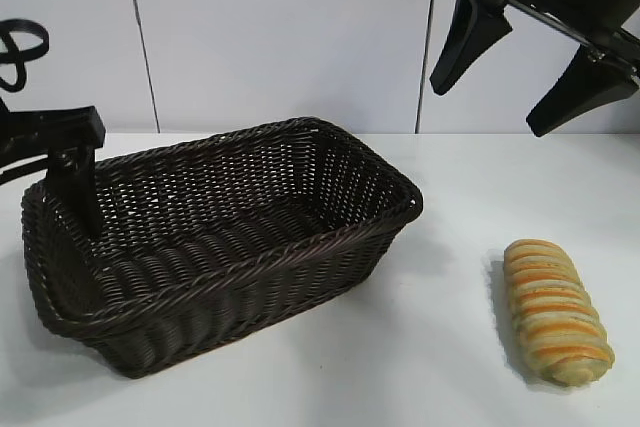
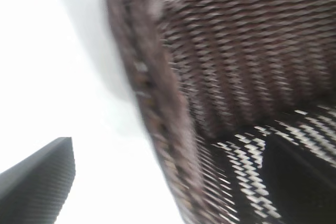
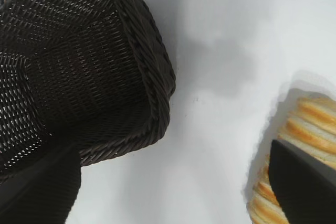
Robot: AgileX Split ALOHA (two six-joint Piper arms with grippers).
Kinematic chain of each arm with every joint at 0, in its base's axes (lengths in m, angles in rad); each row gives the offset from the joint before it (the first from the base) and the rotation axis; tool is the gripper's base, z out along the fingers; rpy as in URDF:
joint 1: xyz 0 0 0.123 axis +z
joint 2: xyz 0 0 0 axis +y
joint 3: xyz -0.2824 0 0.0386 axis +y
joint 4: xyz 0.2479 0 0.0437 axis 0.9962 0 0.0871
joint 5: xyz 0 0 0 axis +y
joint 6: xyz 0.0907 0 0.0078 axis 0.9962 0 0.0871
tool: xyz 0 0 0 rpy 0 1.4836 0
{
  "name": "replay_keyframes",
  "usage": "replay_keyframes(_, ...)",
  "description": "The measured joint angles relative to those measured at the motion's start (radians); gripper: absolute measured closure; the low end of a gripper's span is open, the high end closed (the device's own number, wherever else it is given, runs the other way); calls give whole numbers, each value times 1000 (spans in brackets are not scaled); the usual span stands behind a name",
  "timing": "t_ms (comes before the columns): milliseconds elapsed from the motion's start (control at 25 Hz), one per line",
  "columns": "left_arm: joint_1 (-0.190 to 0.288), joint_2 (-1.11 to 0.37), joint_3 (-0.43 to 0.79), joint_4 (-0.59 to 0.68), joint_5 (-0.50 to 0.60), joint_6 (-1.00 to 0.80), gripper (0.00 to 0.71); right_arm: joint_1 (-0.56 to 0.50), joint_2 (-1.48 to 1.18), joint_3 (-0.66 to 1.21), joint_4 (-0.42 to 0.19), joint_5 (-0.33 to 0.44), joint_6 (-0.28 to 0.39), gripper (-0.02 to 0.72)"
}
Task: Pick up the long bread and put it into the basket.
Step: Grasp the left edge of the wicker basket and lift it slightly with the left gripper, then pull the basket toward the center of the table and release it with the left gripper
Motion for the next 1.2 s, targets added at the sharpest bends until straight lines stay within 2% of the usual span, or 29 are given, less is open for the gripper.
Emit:
replay_keyframes(160,0,15,0,-2,-33,4,18,0,0,0,0,2,0,8)
replay_keyframes(200,0,15,0,-2,-37,4,44,0,0,0,0,2,0,8)
replay_keyframes(280,0,15,0,-2,-38,5,146,0,0,0,0,2,0,8)
replay_keyframes(400,0,15,0,-2,-43,17,352,0,0,0,0,2,0,8)
replay_keyframes(520,0,15,0,-11,-57,16,511,0,0,0,0,2,0,8)
replay_keyframes(640,3,14,-1,-30,-76,10,585,0,0,0,0,2,0,8)
replay_keyframes(840,3,15,-50,-35,-19,45,599,0,0,0,0,2,0,8)
replay_keyframes(1200,3,25,-338,-41,281,301,611,0,0,0,-1,5,4,8)
